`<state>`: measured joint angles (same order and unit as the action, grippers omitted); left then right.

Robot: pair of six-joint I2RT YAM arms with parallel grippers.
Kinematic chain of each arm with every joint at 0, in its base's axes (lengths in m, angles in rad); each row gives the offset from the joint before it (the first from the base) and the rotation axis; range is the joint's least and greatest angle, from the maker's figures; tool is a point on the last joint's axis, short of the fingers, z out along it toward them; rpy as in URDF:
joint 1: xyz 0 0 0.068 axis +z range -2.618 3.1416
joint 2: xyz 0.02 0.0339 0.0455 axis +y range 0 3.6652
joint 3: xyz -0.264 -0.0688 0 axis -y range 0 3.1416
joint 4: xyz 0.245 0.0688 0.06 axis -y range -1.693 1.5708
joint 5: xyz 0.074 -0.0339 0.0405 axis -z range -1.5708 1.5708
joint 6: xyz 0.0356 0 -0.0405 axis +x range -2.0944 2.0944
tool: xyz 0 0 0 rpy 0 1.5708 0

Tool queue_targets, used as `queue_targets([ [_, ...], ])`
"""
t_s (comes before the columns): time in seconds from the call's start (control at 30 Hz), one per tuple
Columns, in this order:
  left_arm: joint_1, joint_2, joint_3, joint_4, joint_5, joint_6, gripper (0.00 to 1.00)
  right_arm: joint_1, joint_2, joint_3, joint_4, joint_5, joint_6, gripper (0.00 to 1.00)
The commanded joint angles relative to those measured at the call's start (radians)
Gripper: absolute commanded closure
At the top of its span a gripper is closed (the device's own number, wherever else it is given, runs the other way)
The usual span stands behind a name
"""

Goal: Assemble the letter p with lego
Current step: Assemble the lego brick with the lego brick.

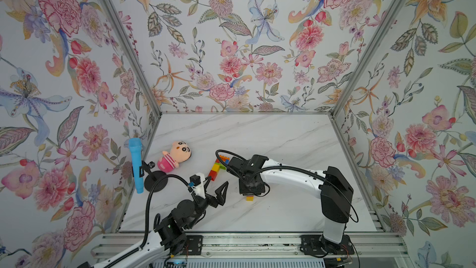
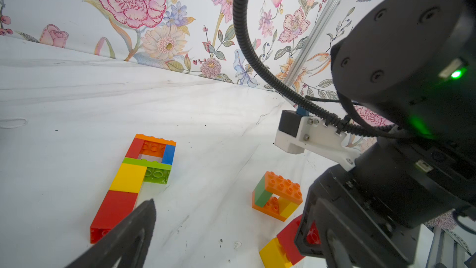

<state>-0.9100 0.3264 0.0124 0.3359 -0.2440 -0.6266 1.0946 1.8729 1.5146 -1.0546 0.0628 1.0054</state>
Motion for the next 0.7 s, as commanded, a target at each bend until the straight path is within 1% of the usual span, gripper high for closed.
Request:
queue_targets([
  [0.0,-0.006,-0.003,-0.161,-0.006,-0.018,-0.010,0.01,0.000,0.005,-0.015,-0.032,0.011,0.039,0.82],
  [0.67,-0.008,-0.004,-0.170,0.008,-0.015,-0.013,0.01,-0.008,0.052,-0.003,-0.032,0.006,0.076,0.82],
])
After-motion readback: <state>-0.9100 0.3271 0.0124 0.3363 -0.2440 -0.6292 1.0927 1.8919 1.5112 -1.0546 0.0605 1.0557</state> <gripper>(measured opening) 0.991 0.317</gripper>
